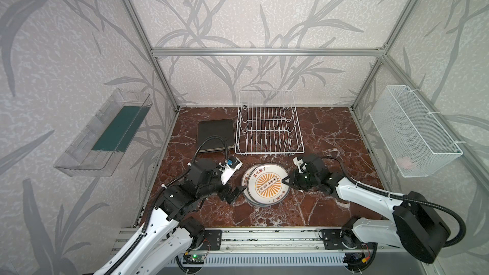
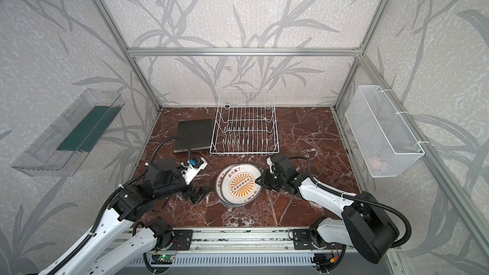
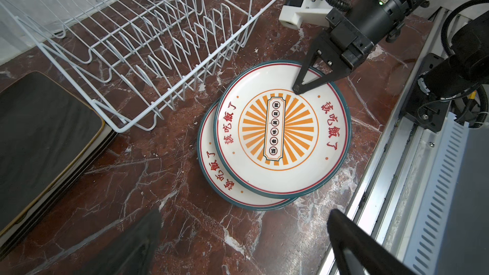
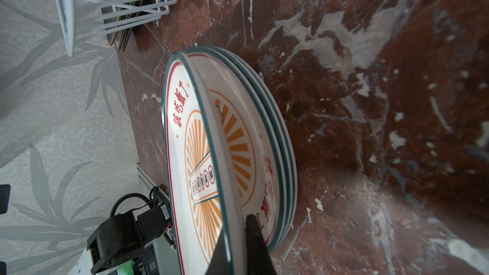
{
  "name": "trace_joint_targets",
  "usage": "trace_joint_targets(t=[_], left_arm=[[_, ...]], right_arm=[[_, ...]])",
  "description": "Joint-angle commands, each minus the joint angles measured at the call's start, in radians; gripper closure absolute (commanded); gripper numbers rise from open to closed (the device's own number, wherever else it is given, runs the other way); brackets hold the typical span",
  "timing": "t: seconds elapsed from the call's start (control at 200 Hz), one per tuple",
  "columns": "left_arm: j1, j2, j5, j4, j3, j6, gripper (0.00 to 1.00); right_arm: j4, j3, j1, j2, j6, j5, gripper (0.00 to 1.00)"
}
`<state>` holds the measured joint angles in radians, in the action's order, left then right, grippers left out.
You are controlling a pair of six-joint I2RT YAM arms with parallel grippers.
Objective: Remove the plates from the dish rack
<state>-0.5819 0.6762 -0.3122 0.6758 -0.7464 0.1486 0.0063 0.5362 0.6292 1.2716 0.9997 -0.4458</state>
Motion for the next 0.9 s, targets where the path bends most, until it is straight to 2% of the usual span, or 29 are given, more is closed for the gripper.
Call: trace_joint_targets(t=[0.0,0.22,0.495,0.67,0.895], left_arm=[[0.006,0.005,0.027,-0.008,0.006,0.001,0.01],[0.006,-0.002,0.033,-0.021,0.009,0.000,0.01],[0.006,0.026,0.024,-0.040,0.005,0.006,0.01],[0.007,0.057,0.009,-0.053,-0.003,0.004,0.01],[0.006,0.070,0.000,-0.073,-0.011,0.006,0.01]], right_arm=[[0.075,0.038,0.010,0.017,0.010,-0.023,0.94],[0.053,0.056,0.018,0.055,0.021,-0.031,0.80],[-0.115,0.090,0.018,0.024,-0.008,-0.007,0.61],[-0.241,0.138,0.020,0.032,-0.037,0.002,0.55],[-0.285,0.183,0.027,0.080,-0.038,0.006,0.50]])
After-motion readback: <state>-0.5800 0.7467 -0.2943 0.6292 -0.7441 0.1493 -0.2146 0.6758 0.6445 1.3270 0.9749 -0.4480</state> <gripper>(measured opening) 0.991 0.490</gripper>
